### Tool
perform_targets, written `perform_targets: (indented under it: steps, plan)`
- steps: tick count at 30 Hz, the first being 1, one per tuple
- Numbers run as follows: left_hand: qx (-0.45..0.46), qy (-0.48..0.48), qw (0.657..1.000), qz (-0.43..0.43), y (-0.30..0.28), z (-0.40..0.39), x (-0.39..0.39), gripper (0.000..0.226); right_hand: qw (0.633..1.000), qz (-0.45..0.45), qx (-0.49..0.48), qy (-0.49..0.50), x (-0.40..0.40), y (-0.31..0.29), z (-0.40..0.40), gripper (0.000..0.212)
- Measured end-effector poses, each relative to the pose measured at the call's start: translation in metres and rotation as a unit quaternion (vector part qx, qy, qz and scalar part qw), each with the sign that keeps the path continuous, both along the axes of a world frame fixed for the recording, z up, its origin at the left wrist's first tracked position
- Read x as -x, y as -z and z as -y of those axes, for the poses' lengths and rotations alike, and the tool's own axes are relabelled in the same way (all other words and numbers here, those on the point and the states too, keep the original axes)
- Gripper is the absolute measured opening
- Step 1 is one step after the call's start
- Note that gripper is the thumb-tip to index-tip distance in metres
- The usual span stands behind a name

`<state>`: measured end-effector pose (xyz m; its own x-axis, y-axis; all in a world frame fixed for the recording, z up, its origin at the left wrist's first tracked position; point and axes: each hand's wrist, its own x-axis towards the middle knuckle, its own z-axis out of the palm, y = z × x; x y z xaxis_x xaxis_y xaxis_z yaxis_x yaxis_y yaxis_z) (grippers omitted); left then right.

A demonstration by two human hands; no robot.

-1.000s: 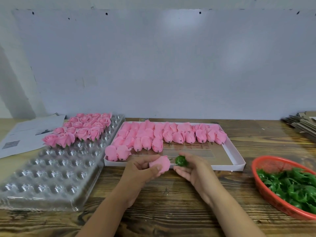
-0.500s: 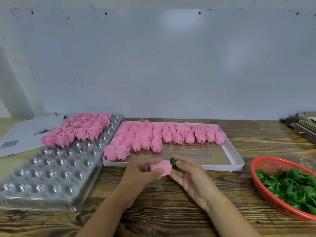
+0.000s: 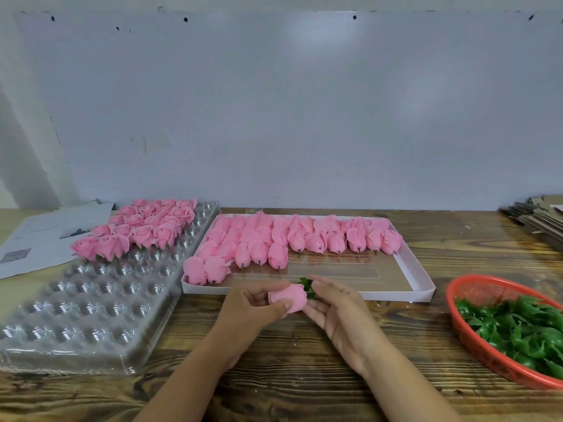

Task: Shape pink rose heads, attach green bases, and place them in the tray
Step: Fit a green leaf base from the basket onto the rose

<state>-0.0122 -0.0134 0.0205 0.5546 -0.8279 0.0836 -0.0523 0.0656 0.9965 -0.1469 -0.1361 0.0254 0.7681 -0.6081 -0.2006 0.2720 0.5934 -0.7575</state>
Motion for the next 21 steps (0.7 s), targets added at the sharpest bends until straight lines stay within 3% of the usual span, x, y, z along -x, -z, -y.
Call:
perform_targets:
  steps: [13, 21]
  plan:
    - [0.024, -0.022, 0.999, -0.009, 0.003, 0.002, -0.004, 0.028, 0.998, 0.000, 0.017, 0.067, -0.001, 0.003, 0.000, 0.026]
    - [0.034, -0.024, 0.999, -0.012, 0.005, 0.002, -0.004, 0.030, 0.995, -0.017, 0.084, 0.047, -0.002, 0.003, -0.010, 0.037]
